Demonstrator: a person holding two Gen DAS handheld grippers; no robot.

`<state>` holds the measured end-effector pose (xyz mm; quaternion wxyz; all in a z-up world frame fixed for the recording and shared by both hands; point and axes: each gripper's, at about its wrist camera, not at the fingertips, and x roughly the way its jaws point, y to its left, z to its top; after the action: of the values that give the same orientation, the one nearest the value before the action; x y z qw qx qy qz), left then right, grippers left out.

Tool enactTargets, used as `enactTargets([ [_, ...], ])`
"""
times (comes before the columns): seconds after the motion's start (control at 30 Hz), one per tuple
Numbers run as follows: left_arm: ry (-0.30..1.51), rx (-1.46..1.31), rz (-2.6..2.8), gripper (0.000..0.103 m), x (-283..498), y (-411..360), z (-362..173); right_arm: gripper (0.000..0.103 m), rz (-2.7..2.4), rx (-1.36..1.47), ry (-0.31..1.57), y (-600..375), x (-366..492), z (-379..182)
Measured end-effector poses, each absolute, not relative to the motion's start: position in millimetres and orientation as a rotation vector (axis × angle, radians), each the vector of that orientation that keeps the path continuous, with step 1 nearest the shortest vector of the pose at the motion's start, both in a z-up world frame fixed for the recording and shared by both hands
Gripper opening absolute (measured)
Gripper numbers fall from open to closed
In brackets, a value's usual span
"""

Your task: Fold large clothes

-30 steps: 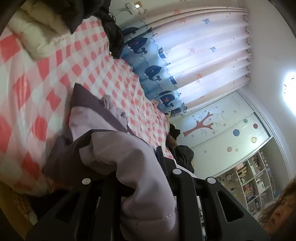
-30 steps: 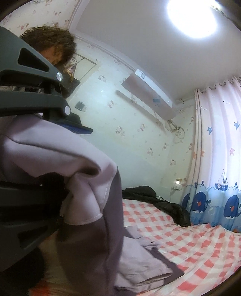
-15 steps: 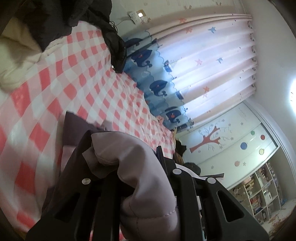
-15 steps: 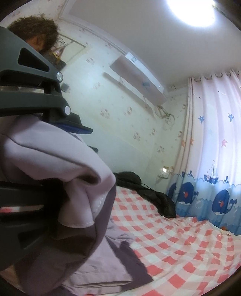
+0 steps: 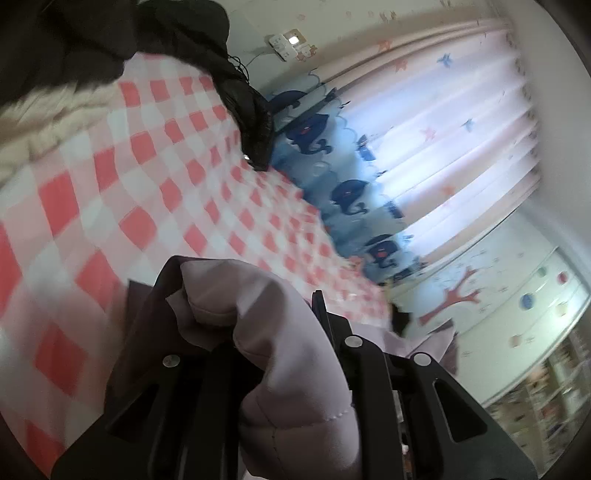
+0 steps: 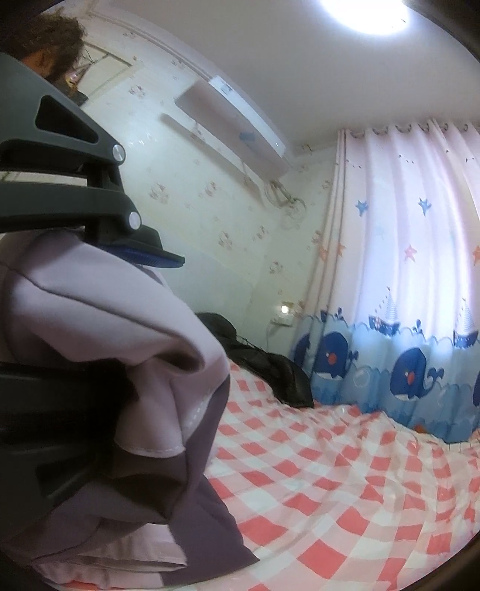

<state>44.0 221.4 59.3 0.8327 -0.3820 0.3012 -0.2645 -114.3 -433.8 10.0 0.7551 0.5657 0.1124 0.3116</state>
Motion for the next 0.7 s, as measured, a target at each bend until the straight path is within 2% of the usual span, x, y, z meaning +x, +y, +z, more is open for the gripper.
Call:
enactTargets([
  [0.17,0.626,-0.687,-0.475,0.015,64,206,66,0.035,0.619,1.214,0.259,-431,-91,9],
  [0.7,0.627,-0.614,-0.344,0.015,90,184,43,0.035,0.430,1.106,0.302,-417,-55,-4],
])
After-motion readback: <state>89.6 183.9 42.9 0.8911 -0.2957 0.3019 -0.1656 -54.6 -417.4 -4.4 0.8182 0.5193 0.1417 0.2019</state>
